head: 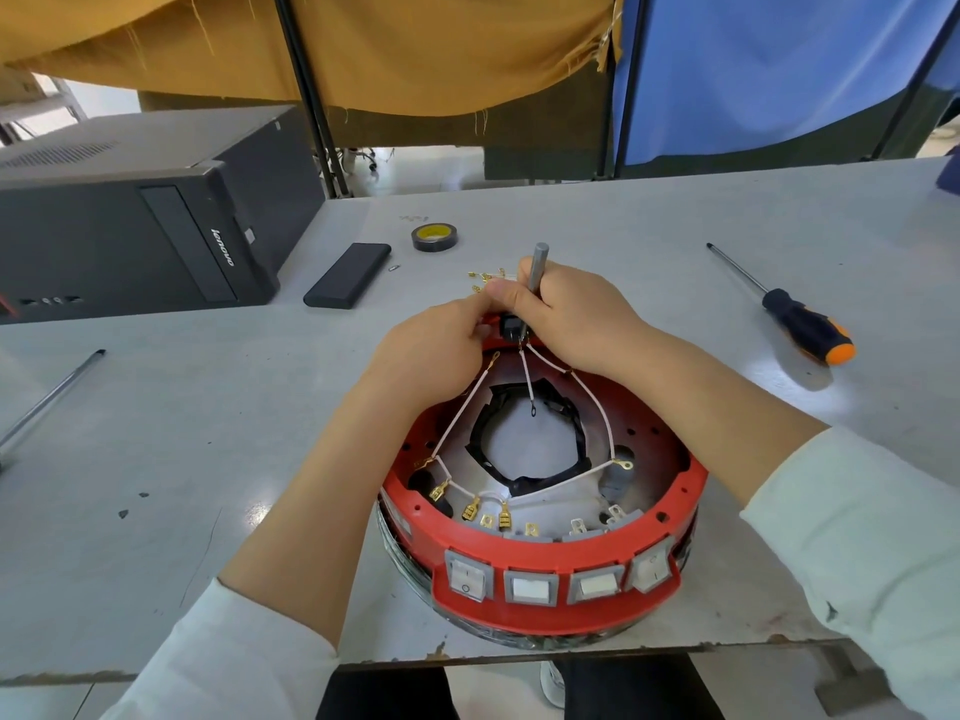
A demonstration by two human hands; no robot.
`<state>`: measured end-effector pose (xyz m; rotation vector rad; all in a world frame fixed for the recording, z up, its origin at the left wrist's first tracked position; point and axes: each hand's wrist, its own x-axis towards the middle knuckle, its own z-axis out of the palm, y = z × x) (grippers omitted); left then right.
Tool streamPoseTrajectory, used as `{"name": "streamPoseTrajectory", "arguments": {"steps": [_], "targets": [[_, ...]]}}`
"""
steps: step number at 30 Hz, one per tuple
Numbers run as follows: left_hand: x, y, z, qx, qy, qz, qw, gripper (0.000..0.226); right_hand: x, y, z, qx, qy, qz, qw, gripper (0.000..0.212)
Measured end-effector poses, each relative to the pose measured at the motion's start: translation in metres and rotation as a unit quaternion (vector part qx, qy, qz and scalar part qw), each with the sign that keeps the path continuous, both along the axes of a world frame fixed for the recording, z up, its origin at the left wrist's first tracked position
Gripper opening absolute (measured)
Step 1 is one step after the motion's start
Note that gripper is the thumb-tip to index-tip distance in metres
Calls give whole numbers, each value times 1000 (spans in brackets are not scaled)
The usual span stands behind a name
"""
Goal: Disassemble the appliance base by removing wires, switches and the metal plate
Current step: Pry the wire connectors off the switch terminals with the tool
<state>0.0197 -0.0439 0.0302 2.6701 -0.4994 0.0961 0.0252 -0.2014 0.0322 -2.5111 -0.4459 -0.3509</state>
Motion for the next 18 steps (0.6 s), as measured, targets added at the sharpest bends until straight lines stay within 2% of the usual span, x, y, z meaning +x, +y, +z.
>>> {"name": "streamPoseTrajectory", "arguments": {"steps": [3,7,11,18], "targets": [[0,0,0,1,-1,-2,1000,44,-2,1,0,0,-5,4,1000,43],[1,0,-1,-2,5,6,1000,38,-4,2,1,67,-28,-2,997,45],[1,0,-2,3,1,5,1000,39,-5,4,1,53,-45,0,998,45],[2,0,-1,3,1,10,1000,37,-2,7,1,99,-49,-26,994,43]]}}
